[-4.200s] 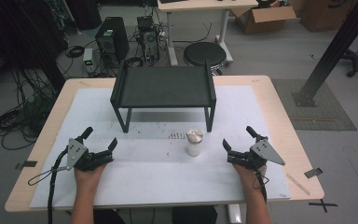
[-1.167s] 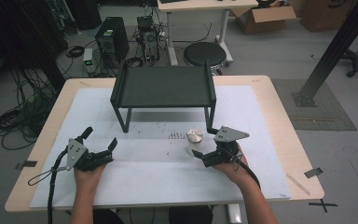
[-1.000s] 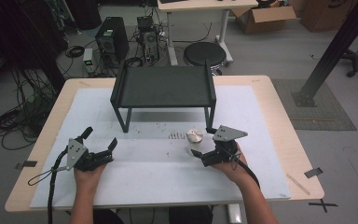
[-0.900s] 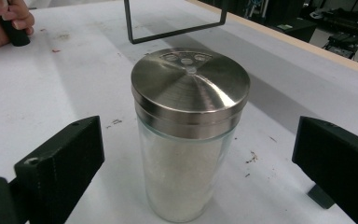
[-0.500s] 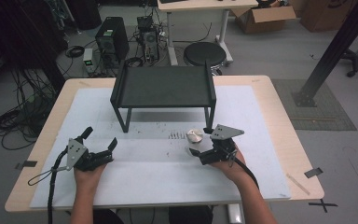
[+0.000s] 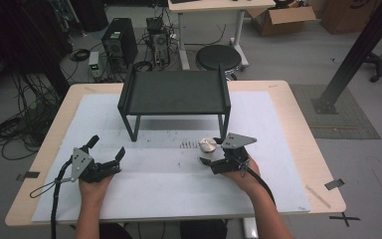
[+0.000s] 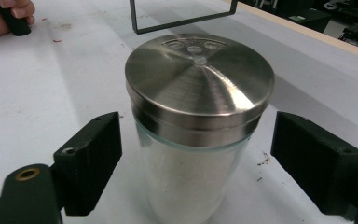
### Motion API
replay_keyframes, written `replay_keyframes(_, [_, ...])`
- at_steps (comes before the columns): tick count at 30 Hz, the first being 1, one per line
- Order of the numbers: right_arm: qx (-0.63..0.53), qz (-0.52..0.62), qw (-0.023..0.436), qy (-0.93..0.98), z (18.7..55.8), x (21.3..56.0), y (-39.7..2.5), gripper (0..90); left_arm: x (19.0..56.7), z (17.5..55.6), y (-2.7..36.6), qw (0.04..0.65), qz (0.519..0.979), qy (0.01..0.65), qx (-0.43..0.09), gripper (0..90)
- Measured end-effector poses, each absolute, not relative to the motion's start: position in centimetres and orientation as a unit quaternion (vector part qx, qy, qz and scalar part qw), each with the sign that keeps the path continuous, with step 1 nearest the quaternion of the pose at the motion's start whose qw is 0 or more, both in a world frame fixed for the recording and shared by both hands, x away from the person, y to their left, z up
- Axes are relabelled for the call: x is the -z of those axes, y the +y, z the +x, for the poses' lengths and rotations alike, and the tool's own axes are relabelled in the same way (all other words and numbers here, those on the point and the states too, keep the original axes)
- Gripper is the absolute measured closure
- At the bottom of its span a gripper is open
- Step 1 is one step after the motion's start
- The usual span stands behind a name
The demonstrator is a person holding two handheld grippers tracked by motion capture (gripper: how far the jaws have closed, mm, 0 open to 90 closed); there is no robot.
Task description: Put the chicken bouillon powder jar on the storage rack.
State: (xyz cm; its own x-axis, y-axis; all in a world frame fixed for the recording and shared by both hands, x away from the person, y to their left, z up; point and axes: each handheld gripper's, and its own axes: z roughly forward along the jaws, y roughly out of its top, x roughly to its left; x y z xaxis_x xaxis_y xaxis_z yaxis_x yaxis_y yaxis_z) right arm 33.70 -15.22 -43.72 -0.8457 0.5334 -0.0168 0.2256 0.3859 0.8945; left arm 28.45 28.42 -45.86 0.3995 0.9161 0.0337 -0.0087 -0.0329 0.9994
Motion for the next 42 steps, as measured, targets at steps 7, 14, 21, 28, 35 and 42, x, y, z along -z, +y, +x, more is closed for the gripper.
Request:
replay_keyframes(7, [-0.507, 0.237, 0.148, 0.815, 33.95, 43.82, -15.25, 21.5, 45.86, 28.46, 28.42, 0.584, 0.6, 0.379, -0.396, 0.2])
replay_keyframes(14, [-0.511, 0.236, 0.143, 0.814, 34.05, 43.83, -15.27, 25.2, 45.86, 28.47, 28.43, 0.583, 0.6, 0.379, -0.395, 0.2])
replay_keyframes(21, [-0.525, 0.24, 0.134, 0.806, 34.25, 43.92, -15.44, 28.8, 45.86, 28.46, 28.42, 0.583, 0.6, 0.379, -0.396, 0.3])
replay_keyframes(28, [-0.528, 0.235, 0.131, 0.805, 34.35, 44.09, -15.41, 31.6, 45.86, 28.49, 28.43, 0.583, 0.6, 0.38, -0.395, 0.3])
replay_keyframes(35, [-0.534, 0.231, 0.13, 0.803, 34.33, 44.19, -15.42, 34.7, 45.85, 28.5, 28.42, 0.583, 0.6, 0.38, -0.395, 0.3])
replay_keyframes(42, [-0.538, 0.221, 0.13, 0.803, 34.18, 44.19, -15.38, 41.7, 45.85, 28.49, 28.41, 0.583, 0.6, 0.38, -0.395, 0.2])
